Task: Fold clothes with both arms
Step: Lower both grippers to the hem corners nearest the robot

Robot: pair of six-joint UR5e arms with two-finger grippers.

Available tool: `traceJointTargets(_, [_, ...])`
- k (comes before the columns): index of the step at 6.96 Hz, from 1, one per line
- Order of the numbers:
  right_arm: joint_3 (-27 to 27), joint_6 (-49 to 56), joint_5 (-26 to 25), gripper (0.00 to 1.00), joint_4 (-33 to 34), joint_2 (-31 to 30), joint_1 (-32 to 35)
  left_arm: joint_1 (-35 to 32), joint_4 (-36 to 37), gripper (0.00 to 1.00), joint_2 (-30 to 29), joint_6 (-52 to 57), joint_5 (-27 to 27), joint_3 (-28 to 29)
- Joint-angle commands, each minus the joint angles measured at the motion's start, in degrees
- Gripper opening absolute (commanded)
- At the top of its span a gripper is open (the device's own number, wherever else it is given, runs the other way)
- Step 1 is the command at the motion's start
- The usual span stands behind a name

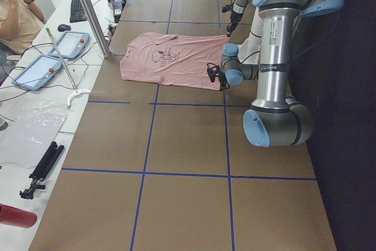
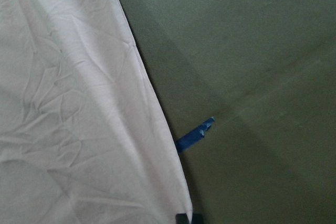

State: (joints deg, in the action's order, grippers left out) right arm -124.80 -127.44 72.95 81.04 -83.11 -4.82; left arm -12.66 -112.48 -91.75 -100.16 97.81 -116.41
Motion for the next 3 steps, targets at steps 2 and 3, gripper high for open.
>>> traceJointTargets(2, [-3.06,0.0,0.17,0.0,0.0,-2.22,0.08,0.69,0.51,0.0,-0.27,-8.74,3.53,-5.74])
traceJointTargets(3, [-5.95,0.09,0.26,0.0,0.0,-5.1,-0.18,1.4,0.59,0.0,-0.01,-11.78,3.53,-9.15])
